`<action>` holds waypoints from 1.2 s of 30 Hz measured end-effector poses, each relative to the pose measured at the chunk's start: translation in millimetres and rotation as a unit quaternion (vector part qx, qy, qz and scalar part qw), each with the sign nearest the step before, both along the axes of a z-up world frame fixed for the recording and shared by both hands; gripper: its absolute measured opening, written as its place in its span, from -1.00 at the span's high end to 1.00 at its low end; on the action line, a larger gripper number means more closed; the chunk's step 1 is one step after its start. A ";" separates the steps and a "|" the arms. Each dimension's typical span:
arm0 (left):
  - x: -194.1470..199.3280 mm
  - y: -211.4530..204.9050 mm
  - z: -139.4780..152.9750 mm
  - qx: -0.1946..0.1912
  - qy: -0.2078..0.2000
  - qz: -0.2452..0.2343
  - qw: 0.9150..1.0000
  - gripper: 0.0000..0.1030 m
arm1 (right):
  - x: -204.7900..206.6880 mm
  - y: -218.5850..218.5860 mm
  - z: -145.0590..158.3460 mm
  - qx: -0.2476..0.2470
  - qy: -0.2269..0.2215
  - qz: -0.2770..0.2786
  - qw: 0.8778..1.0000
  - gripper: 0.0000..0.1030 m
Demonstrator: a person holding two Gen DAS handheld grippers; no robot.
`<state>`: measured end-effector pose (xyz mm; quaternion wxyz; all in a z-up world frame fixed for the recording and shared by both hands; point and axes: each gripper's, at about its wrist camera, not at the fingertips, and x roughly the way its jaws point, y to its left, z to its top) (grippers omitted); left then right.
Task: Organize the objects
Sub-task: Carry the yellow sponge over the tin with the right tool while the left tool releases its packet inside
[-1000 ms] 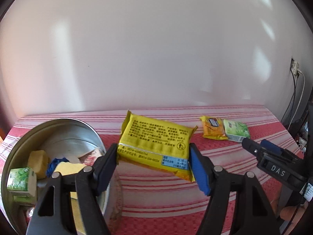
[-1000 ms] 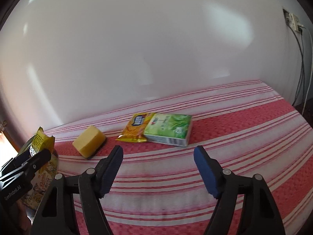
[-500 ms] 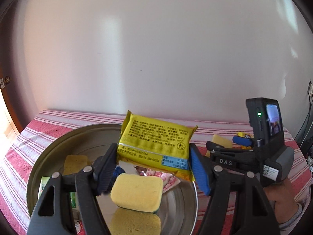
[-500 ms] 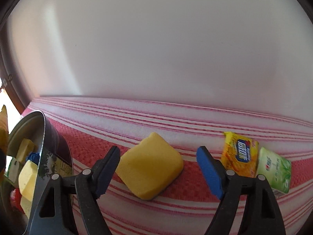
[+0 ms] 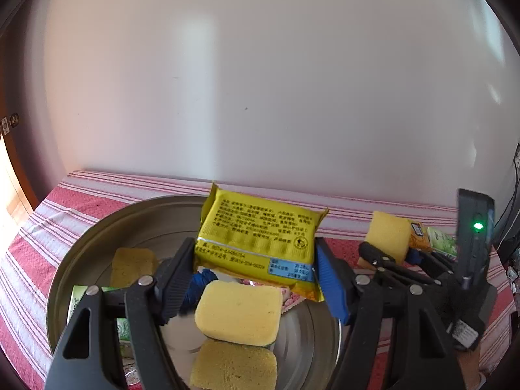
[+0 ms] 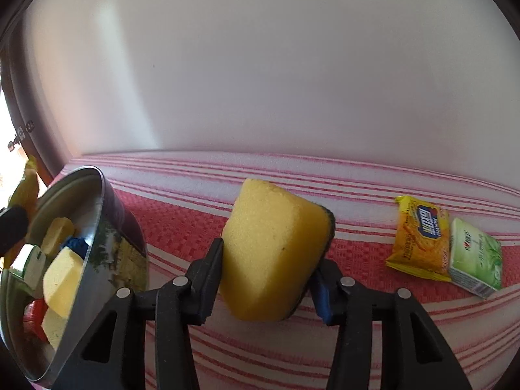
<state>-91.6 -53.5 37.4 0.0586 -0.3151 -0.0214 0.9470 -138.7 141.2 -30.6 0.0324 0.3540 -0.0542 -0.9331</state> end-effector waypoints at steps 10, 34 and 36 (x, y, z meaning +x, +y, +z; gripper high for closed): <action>6.2 -2.6 0.4 -0.031 0.029 0.014 0.999 -0.38 | 83.0 -7.9 33.4 -0.019 0.126 -0.098 0.987 -0.01; 29.1 -47.4 -2.1 -0.052 0.058 0.025 0.997 -0.38 | 122.4 -79.5 56.8 -0.015 0.195 -0.105 0.975 -0.01; 28.6 -53.5 -2.8 -0.054 0.058 0.030 0.996 -0.38 | 122.9 -88.3 60.5 -0.013 0.203 -0.101 0.974 -0.01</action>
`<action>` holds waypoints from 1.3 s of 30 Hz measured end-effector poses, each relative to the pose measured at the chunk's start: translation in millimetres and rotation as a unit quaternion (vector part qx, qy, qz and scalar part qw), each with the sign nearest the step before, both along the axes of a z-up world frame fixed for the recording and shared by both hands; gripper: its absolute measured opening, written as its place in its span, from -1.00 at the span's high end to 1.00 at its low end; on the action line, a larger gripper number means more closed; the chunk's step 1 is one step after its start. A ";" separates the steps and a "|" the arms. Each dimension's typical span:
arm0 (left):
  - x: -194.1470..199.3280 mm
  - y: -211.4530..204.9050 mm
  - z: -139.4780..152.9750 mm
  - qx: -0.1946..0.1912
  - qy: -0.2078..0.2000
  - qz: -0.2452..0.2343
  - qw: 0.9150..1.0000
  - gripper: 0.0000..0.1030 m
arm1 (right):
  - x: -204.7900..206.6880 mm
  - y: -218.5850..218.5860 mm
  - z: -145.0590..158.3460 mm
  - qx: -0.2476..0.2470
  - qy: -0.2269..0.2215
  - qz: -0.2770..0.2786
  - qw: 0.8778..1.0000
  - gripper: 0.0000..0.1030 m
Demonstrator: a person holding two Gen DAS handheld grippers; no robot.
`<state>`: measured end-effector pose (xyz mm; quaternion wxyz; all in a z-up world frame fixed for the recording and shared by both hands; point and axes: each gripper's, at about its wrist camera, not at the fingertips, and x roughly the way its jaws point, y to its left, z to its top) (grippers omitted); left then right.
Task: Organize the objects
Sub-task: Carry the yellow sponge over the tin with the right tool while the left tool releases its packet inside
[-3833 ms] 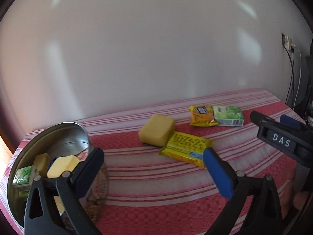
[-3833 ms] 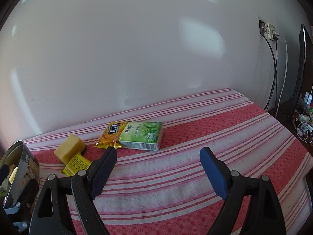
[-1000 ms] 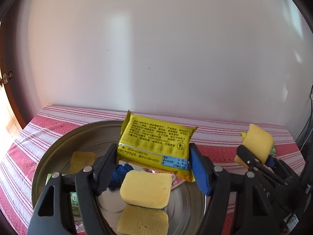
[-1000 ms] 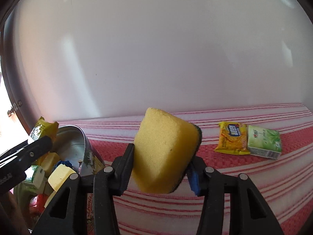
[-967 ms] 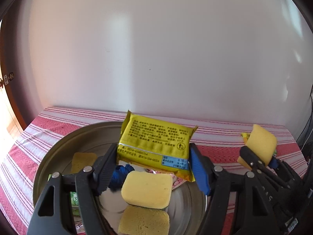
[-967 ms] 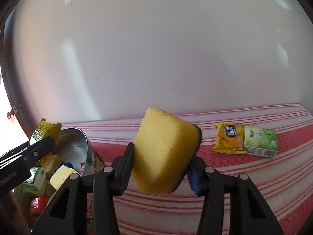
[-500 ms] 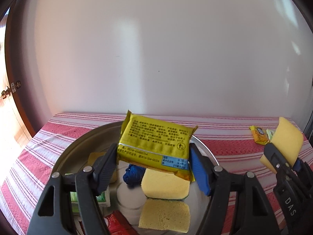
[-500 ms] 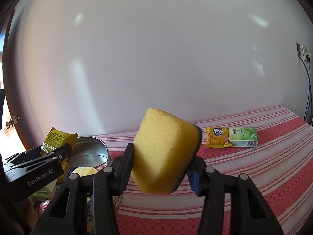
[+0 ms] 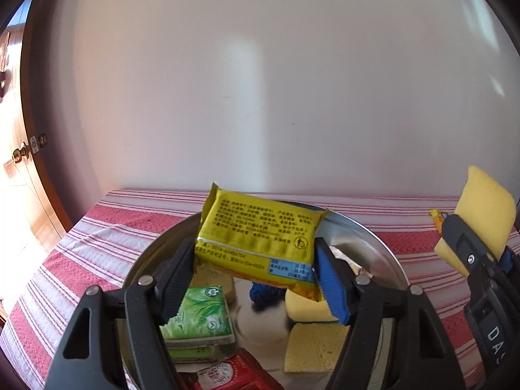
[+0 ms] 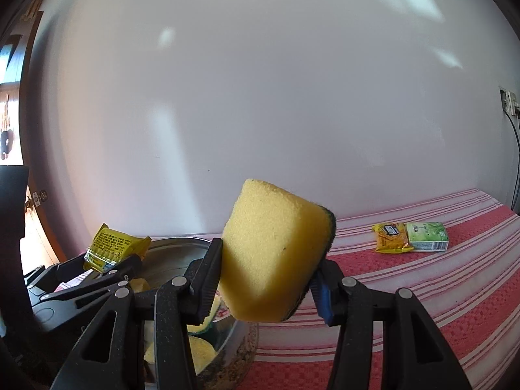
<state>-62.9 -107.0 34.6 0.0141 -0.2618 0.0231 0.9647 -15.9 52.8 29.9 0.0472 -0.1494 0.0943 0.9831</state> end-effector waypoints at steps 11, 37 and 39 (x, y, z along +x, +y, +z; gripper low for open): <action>-3.5 -26.1 4.3 0.009 -0.002 0.030 1.000 -0.38 | -7.3 -42.3 2.1 0.036 0.011 0.034 0.999 -0.02; -20.3 -47.1 -8.6 -0.013 -0.035 0.080 0.996 -0.38 | -35.7 -55.9 -11.0 0.098 -0.021 0.047 0.994 -0.02; -21.7 -48.0 -11.1 -0.016 -0.041 0.081 0.996 -0.38 | -36.7 -55.3 -11.2 0.103 -0.023 0.045 0.993 -0.02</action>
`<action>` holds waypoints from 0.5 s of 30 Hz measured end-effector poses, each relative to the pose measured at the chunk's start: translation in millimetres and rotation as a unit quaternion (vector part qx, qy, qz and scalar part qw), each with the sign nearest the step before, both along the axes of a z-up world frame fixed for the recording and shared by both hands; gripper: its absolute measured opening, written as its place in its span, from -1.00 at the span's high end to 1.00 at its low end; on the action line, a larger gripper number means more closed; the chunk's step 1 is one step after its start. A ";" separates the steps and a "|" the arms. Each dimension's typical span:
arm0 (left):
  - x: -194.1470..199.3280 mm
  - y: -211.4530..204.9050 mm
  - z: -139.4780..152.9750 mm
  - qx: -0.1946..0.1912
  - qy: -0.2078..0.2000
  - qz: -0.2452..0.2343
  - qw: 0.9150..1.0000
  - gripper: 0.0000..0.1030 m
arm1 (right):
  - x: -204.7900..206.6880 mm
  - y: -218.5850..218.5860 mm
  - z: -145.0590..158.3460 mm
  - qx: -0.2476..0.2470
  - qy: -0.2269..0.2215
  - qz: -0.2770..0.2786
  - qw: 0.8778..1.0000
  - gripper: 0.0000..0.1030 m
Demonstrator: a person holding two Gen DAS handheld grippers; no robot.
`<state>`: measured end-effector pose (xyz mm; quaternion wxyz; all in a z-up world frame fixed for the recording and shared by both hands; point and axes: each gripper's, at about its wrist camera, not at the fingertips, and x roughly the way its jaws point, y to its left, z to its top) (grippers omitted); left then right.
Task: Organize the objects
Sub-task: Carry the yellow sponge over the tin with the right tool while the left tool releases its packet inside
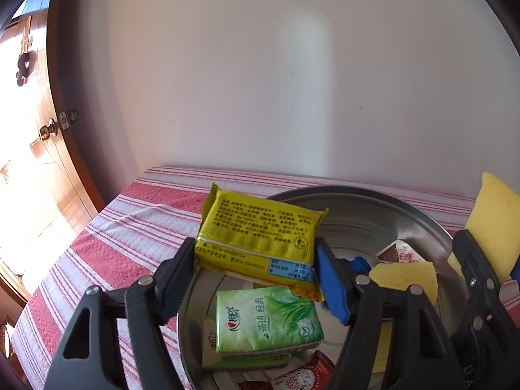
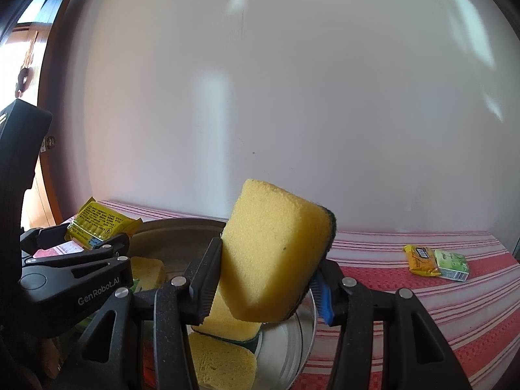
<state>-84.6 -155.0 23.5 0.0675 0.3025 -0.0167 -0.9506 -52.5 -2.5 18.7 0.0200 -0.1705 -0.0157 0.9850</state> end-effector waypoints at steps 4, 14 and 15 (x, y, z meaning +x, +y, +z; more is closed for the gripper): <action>-1.1 0.4 -3.9 -0.004 -0.009 0.000 1.000 -0.38 | -4.6 -0.6 -2.8 0.005 -0.015 0.005 1.000 -0.02; -0.7 2.8 -7.4 -0.017 -0.015 0.002 1.000 -0.38 | -11.6 -21.1 2.0 0.016 -0.041 0.011 0.999 -0.02; -0.6 2.5 -7.3 -0.017 -0.015 0.003 1.000 -0.38 | -12.3 -21.6 2.1 0.018 -0.042 0.010 0.999 -0.02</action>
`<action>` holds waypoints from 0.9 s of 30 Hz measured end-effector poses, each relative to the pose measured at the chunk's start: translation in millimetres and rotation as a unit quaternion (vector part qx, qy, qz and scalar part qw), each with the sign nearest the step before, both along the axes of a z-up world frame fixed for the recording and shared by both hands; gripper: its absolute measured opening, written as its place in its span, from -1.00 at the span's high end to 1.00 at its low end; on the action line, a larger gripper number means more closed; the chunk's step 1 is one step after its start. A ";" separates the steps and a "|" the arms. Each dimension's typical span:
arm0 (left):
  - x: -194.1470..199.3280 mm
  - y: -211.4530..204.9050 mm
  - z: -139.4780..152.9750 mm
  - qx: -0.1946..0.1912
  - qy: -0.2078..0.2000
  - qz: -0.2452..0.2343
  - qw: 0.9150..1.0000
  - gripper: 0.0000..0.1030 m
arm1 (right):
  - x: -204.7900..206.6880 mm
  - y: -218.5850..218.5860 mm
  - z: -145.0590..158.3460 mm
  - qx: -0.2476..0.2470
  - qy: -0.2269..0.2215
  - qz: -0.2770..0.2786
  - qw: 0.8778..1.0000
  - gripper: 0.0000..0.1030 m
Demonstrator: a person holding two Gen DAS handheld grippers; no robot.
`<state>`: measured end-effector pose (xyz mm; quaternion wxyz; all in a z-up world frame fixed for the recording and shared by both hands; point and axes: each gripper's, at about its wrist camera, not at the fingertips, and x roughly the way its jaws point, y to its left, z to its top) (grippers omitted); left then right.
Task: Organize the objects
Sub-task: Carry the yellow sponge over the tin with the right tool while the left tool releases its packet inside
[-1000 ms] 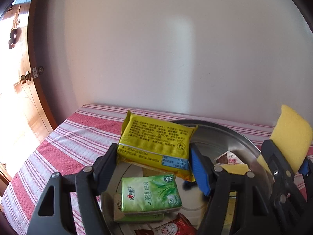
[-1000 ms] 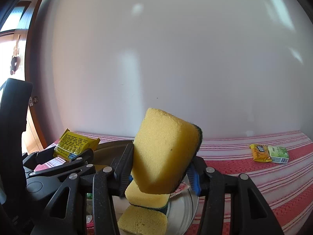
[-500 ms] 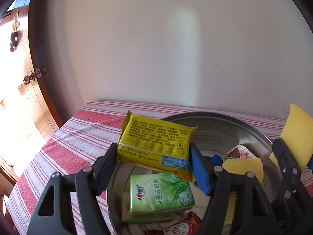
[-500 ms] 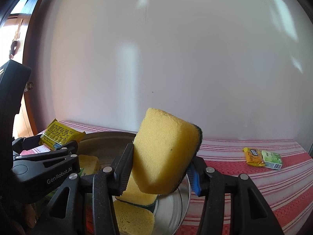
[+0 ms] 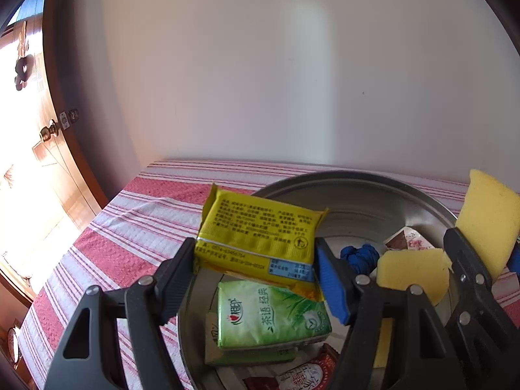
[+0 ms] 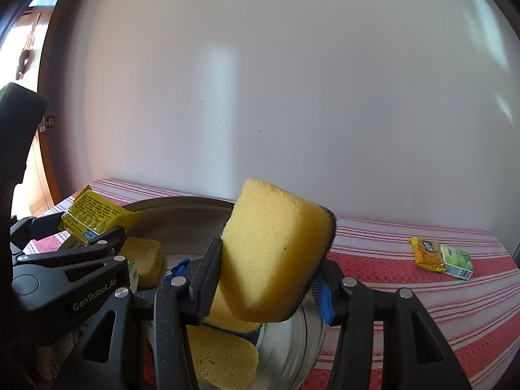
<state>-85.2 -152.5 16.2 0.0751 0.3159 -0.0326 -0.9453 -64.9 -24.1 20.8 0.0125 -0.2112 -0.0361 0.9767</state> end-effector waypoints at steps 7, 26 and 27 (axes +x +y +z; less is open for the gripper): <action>-0.6 -0.6 -0.3 -0.001 -0.002 0.001 1.000 -0.38 | -12.4 12.8 -1.5 0.002 -0.005 0.000 1.000 -0.02; -1.1 -0.7 -0.7 -0.004 -0.004 0.003 1.000 -0.38 | -18.1 37.8 -1.6 0.007 -0.038 0.026 0.999 -0.02; -0.9 -0.7 -0.6 -0.005 -0.005 0.003 1.000 -0.38 | -17.9 37.4 -1.7 0.008 -0.041 0.030 0.999 -0.02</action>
